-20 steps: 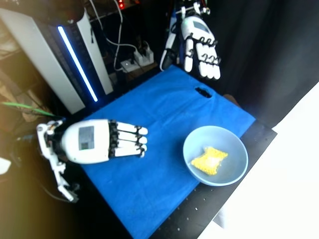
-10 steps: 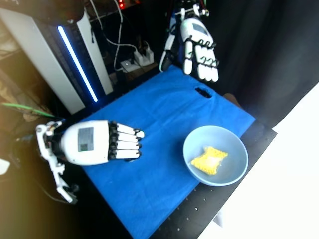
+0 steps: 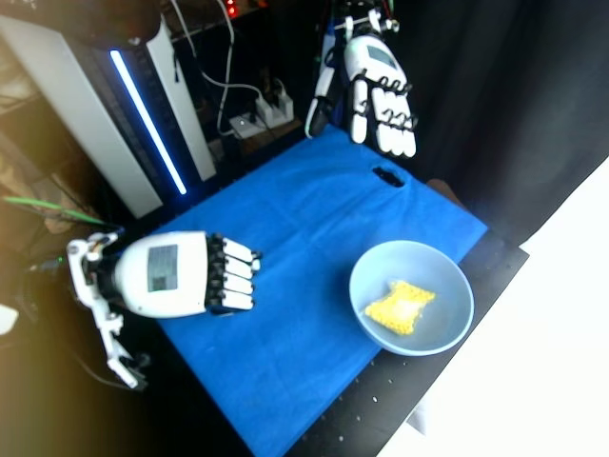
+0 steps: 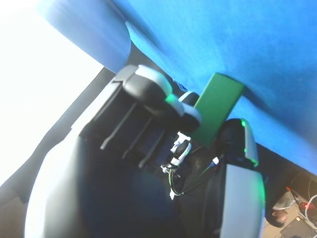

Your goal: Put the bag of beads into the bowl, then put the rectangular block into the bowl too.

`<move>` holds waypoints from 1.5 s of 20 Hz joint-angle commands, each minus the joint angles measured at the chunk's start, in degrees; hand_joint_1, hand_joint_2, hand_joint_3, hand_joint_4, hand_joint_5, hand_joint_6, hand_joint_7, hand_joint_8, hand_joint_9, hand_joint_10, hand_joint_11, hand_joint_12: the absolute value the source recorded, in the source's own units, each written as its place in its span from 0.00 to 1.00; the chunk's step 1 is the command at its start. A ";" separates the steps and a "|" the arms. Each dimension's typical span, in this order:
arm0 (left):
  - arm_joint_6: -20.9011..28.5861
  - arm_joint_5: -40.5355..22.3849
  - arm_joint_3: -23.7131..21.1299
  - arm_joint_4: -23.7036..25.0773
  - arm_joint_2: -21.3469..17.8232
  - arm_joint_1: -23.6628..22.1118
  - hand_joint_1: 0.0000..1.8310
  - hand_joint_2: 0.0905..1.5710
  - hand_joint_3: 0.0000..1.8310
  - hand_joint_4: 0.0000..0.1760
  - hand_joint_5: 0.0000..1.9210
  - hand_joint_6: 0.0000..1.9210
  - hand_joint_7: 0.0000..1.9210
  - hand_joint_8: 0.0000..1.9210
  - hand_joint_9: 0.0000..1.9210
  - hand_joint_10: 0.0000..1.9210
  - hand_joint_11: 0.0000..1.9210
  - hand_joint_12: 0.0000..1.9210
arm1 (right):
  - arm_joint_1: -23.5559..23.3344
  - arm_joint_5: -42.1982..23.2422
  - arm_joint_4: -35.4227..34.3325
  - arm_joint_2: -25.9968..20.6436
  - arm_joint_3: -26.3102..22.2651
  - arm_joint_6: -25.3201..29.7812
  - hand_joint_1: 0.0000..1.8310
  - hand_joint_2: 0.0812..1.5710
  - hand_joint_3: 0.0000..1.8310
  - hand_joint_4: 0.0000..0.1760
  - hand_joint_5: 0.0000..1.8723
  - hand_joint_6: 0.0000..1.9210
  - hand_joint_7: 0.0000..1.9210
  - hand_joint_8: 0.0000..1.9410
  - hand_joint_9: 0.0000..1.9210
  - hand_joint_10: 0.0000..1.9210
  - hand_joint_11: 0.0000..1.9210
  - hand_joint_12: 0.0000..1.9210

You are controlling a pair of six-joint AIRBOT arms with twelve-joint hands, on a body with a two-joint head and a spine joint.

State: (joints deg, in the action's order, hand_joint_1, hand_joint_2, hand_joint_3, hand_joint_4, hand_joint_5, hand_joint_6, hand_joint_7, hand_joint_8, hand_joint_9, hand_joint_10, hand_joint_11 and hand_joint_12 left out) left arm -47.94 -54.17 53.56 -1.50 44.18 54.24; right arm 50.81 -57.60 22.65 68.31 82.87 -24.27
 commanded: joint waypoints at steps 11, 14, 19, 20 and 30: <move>0.71 -8.64 0.42 -2.20 2.07 0.64 0.53 0.56 0.01 0.94 0.00 0.00 0.00 0.00 0.00 0.00 0.00 0.00 | -22.18 -7.10 -2.45 3.43 8.63 -0.12 0.65 0.65 0.00 0.00 0.60 0.38 0.56 0.75 0.59 0.89 0.55 0.99; 0.74 -8.82 0.81 -2.24 2.80 0.62 0.53 0.56 0.01 0.94 0.00 0.00 0.00 0.00 0.00 0.00 0.00 0.00 | -28.09 -1.25 -1.41 10.09 15.31 -0.12 0.65 0.65 0.00 0.00 0.60 0.38 0.56 0.75 0.59 0.89 0.55 0.99; 1.33 -9.38 1.93 -1.92 4.06 0.15 0.53 0.56 0.00 0.84 0.00 0.00 0.00 0.00 0.00 0.00 0.00 0.00 | -30.98 8.26 -0.79 21.82 27.88 -0.12 0.69 0.66 0.00 0.00 0.61 0.26 0.56 0.59 0.57 0.70 0.50 0.88; 1.43 -9.59 2.17 -1.73 4.32 -0.12 0.53 0.56 0.00 0.80 0.00 0.00 0.00 0.00 0.00 0.00 0.00 0.00 | -31.03 9.46 -0.60 23.08 29.60 -0.12 0.70 0.66 0.00 0.00 0.63 0.19 0.56 0.57 0.57 0.69 0.48 0.89; 2.69 -9.90 3.62 -0.31 5.94 -1.97 0.47 0.54 0.00 1.00 0.00 0.00 0.00 0.00 0.00 0.00 0.00 0.00 | -31.00 14.66 0.11 27.19 34.64 -0.12 0.30 0.50 0.00 1.00 0.00 0.00 0.00 0.00 0.00 0.00 0.00 0.02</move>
State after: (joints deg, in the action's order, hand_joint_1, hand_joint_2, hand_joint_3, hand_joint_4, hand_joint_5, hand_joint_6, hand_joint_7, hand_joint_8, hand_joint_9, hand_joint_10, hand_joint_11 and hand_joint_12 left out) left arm -45.58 -56.84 57.01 -1.19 49.91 52.95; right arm 20.88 -37.15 25.36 95.37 117.30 -24.34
